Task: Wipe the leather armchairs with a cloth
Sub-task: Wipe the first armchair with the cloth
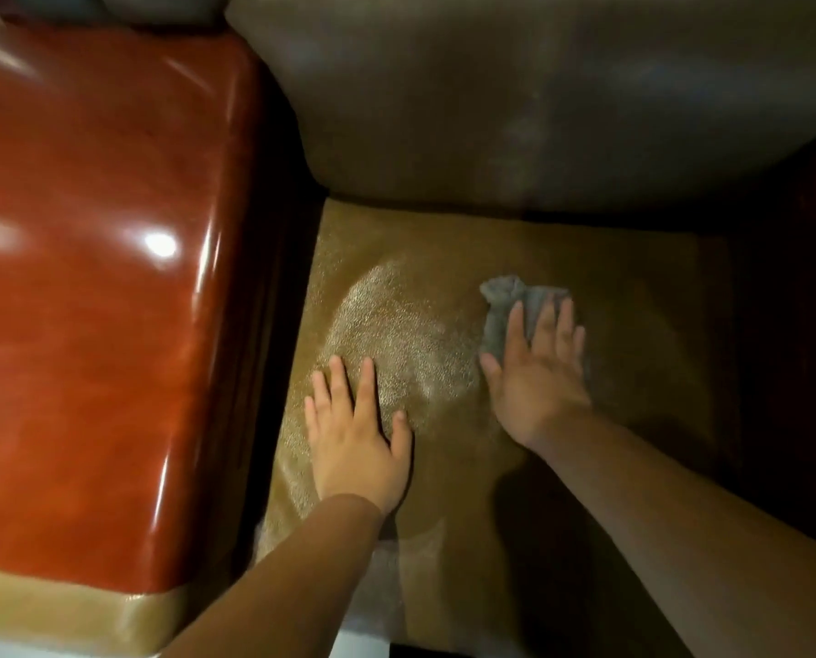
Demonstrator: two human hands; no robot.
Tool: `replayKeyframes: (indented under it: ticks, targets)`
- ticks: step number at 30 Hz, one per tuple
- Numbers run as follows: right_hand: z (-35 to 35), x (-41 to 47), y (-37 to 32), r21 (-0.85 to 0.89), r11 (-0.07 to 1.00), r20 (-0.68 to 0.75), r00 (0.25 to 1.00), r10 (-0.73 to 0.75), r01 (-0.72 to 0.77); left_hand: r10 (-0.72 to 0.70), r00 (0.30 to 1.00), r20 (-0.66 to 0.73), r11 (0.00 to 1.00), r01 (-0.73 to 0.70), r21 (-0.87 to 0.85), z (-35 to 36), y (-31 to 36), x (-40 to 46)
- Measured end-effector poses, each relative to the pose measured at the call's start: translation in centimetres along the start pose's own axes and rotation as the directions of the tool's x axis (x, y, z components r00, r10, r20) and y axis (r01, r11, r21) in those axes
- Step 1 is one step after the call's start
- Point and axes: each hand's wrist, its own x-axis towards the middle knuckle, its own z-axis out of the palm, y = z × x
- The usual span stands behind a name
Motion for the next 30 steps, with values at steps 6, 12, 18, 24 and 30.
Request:
replayKeyframes:
  ticks: [6,12,18,24,30]
  targets:
    - [-0.7,3.9,-9.1,0.001,0.908,-0.021,0.908,-0.419,0.419,0.013,0.999,0.033,0.999,-0.012,-0.051,-0.6,-0.2,0.1]
    - [2.6,-4.7,-5.9,-0.115,0.772,-0.067,0.771,-0.633,0.625,-0.077,0.988,0.131,0.991,0.091,-0.101,-2.4,-2.3,-1.7]
    - [0.1,-9.1,0.1,-0.111,0.865,0.207,0.863,-0.461,0.489,-0.054,0.905,0.421,0.994,0.090,-0.065,-7.4,-4.5,-3.9]
    - [-9.7,-9.4,-1.1,0.108,0.963,0.322,0.908,-0.267,0.245,-0.161,0.789,0.593,0.976,0.217,-0.023,-16.8,-2.8,-4.5]
    - [-18.6,-14.5,-1.7,0.079,0.969,0.342,0.907,-0.245,0.232,-0.183,0.887,0.423,0.912,0.314,-0.263,-28.0,1.5,-7.7]
